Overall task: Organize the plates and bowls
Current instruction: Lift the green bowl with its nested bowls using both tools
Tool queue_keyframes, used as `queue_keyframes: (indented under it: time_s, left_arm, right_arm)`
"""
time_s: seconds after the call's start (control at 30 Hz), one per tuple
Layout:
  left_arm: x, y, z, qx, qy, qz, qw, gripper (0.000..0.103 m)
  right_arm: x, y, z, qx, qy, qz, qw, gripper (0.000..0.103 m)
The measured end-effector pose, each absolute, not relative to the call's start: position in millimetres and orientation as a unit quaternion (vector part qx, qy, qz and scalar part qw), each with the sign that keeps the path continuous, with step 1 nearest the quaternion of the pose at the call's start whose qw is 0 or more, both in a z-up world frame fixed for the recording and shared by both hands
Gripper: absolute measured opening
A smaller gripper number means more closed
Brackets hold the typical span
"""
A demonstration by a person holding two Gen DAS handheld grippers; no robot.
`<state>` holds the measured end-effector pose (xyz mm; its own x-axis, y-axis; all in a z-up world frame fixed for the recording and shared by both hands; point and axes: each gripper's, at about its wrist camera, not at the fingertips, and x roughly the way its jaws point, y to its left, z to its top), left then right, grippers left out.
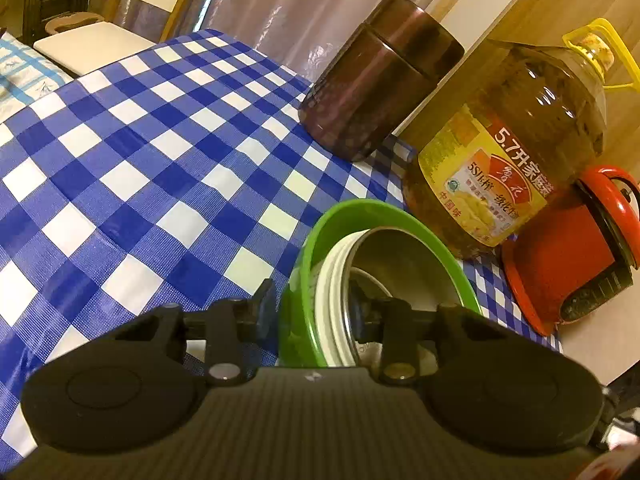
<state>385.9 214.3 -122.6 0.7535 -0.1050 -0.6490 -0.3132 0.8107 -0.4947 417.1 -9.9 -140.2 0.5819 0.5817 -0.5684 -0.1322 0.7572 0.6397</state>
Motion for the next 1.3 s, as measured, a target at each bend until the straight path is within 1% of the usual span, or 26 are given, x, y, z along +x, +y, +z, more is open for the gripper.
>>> queue_keyframes:
  time_s: [0.57,0.8,1.0,1.3]
  left_arm:
    - [385.5,212.1,-121.4,-0.294,0.341,0.064,0.890,0.030]
    - [374.4,204.5,-119.9,-0.290,0.354,0.059,0.887,0.029]
    - [355.7,192.0,-116.0,-0.289,0.369,0.053,0.882,0.029]
    - [317.7,170.8,-96.0,-0.291,0.373,0.044,0.880,0.029]
  right_arm:
    - [418.3,-5.7,-151.2,0.286,0.410,0.209,0.841,0.033]
    - [412.3,-12.5,-148.0,0.286,0.420,0.202,0.837,0.032]
    - [397.6,-20.1,-137.5,0.271,0.423,0.194,0.843,0.031]
    - [362.0,-40.6,-114.9,0.267,0.426,0.191,0.843,0.030]
